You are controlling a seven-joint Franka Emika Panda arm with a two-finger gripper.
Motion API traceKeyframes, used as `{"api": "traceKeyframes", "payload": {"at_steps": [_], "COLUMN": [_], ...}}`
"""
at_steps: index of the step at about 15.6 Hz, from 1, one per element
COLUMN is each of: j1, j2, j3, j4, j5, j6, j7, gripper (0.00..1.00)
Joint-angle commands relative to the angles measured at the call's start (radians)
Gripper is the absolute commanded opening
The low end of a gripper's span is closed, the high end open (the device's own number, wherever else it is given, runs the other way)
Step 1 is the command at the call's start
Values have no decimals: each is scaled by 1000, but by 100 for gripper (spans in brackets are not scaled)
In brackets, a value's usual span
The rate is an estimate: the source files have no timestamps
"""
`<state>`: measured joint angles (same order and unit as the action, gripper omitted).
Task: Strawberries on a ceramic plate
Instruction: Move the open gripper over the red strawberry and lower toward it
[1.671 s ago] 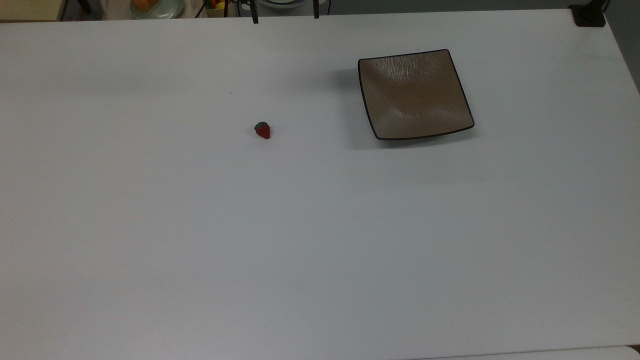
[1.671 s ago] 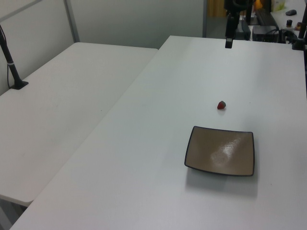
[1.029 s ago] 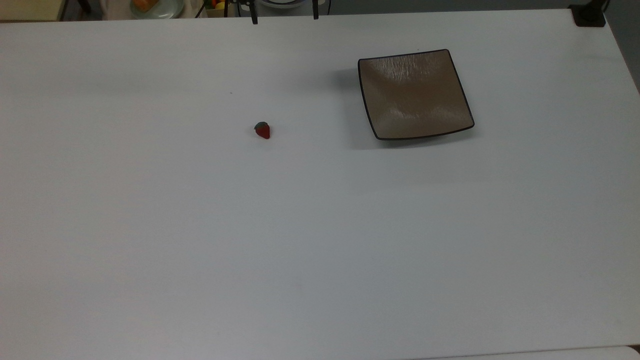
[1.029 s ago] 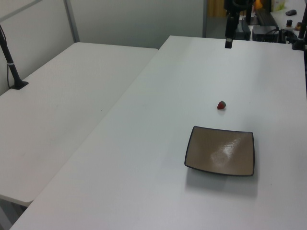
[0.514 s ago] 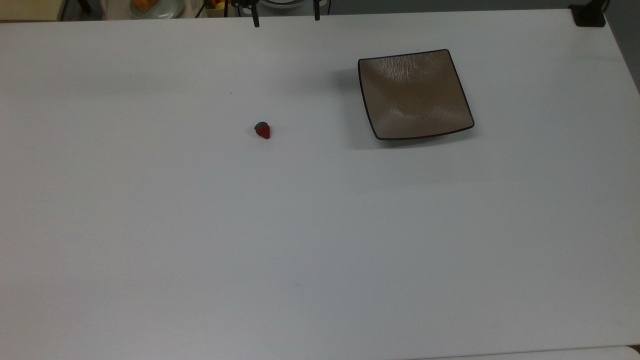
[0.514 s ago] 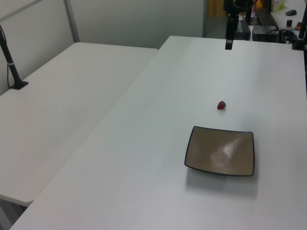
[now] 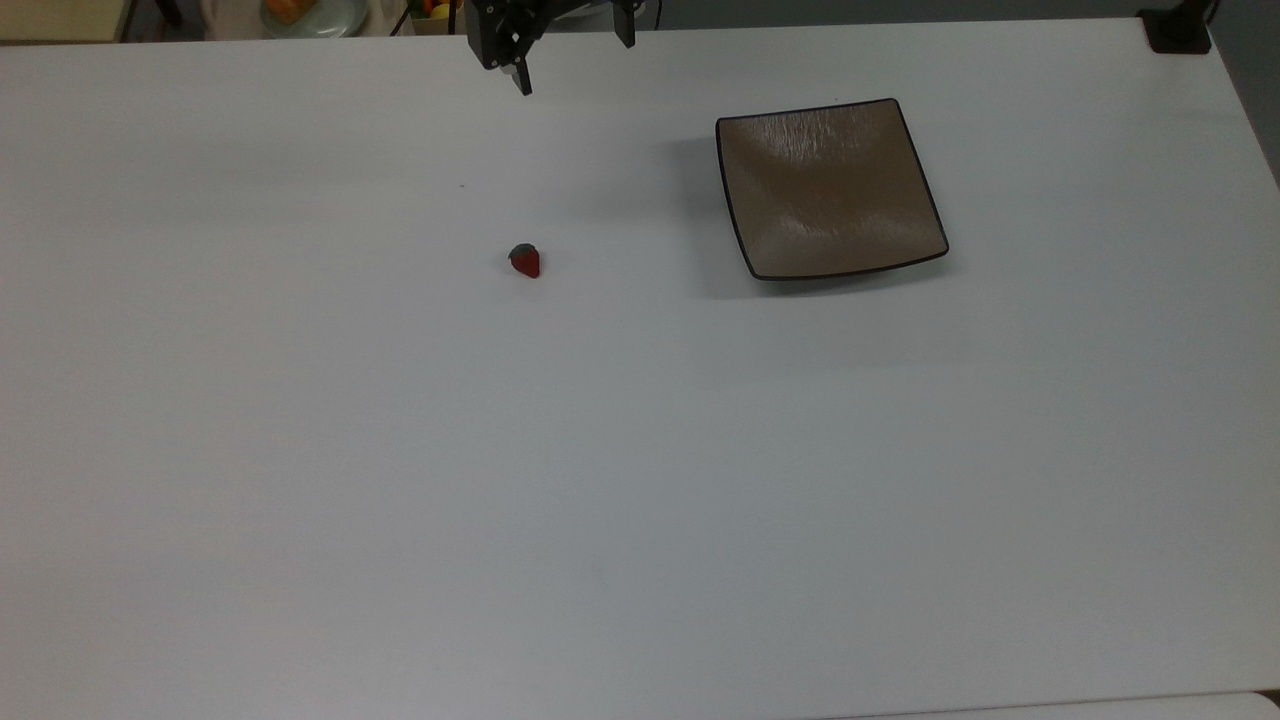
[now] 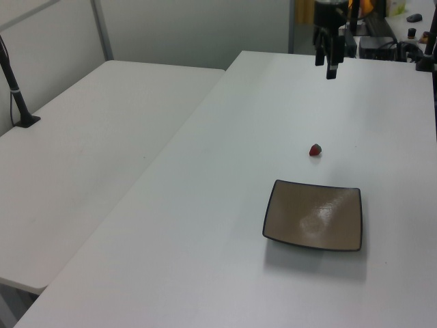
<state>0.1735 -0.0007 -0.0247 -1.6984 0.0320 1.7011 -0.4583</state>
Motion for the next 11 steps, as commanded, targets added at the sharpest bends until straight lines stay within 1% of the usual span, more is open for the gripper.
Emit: {"api": "traceKeyframes", "payload": {"at_steps": [1, 4, 6, 9, 11], "j1": [-2, -3, -3, -5, -6], "j2": [-2, 19, 40, 60, 79], "j3": [-1, -1, -15, -26, -52], "j4": [-20, -32, -35, -81, -99], "j5": [6, 3, 3, 2, 2], "j6": [11, 20, 20, 58, 90], "j7": [-34, -28, -36, -54, -80], "gripper": [100, 100, 100, 100, 100]}}
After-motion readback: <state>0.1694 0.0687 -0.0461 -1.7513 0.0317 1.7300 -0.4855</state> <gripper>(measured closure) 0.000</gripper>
